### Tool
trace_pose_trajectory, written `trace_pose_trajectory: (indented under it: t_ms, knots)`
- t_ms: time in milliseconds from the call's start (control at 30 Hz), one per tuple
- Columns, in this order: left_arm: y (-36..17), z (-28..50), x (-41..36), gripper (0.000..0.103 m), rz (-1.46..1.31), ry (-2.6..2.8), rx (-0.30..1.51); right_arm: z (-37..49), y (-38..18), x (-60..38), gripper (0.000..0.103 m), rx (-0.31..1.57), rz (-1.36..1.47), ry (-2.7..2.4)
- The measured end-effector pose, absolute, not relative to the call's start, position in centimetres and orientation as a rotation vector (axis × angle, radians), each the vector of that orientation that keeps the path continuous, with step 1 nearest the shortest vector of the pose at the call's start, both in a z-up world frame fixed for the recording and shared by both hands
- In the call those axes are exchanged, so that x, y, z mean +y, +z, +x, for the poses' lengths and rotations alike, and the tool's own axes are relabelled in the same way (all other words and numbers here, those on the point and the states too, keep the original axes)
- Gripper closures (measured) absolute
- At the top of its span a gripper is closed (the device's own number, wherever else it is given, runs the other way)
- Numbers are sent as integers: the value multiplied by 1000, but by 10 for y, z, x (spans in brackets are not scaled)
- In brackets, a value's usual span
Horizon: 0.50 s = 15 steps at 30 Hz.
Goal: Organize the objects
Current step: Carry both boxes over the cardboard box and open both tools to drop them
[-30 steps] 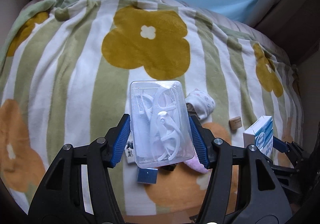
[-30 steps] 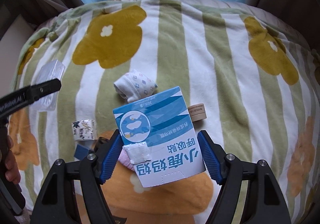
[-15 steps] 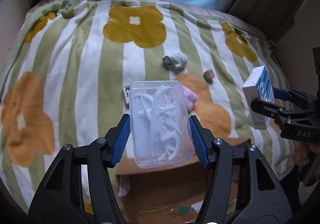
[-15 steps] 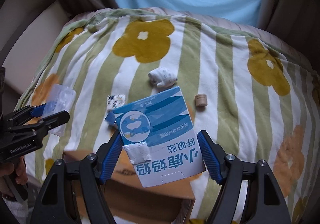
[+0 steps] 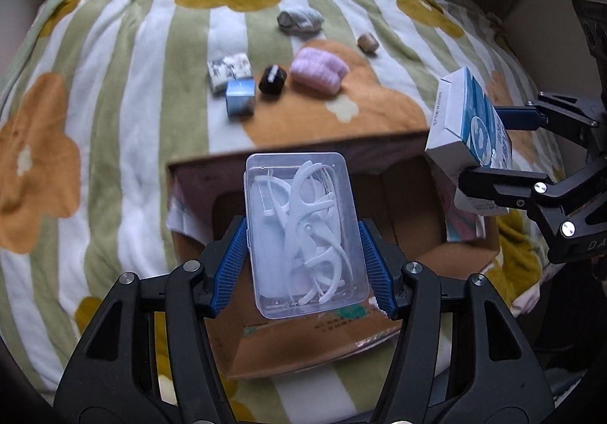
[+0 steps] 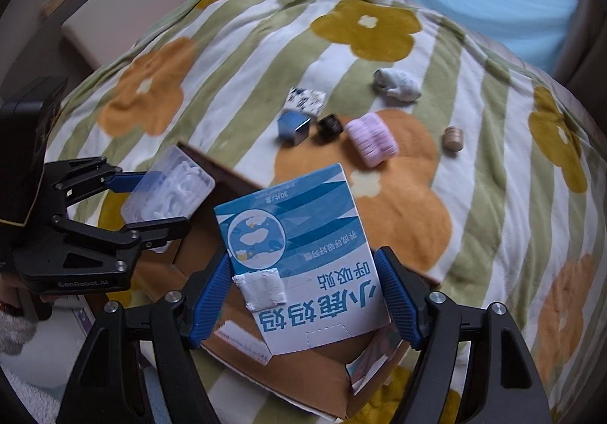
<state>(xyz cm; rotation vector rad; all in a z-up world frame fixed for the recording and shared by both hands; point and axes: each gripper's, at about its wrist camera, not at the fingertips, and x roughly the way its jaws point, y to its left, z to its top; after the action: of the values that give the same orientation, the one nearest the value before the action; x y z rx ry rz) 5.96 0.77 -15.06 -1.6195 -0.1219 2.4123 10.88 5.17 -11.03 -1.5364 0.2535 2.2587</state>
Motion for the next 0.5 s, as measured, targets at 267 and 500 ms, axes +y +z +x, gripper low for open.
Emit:
trace_pose_trajectory:
  t_ms: [267,500]
  knots:
    - [-198,76,13,48,-1637,2392,-90,122,-164,41,32,192,-1607,2275]
    - [-213,78,11,48,-1658,2378,-53,124,-181,43,32,132,-1619,2268]
